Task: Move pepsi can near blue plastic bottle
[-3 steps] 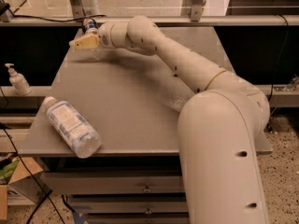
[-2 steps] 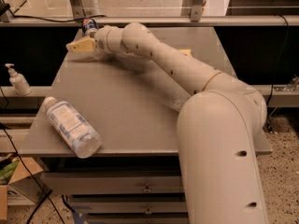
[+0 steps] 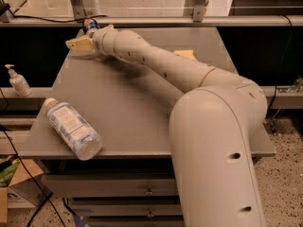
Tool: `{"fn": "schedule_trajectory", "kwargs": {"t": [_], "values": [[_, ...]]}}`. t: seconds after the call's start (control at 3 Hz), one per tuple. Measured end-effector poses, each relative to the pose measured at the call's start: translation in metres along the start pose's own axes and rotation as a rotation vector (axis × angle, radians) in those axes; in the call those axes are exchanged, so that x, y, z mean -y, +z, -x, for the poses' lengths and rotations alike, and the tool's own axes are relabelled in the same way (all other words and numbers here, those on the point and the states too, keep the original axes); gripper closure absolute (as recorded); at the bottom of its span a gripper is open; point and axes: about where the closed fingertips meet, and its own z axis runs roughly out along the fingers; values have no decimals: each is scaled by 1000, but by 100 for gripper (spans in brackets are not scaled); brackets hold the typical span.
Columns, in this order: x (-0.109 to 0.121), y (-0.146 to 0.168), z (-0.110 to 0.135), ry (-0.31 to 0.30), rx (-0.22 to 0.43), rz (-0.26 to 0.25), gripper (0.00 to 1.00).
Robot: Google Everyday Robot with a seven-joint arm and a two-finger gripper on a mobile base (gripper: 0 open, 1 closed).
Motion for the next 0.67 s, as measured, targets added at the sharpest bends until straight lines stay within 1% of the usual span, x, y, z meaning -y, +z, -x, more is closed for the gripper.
{"fn": "schedule_trajectory", "kwargs": {"t": [0.33,0.67], "values": [[9,2,5,0,1,-46,17],[18,7,-3,25,-22,-57,39]]}}
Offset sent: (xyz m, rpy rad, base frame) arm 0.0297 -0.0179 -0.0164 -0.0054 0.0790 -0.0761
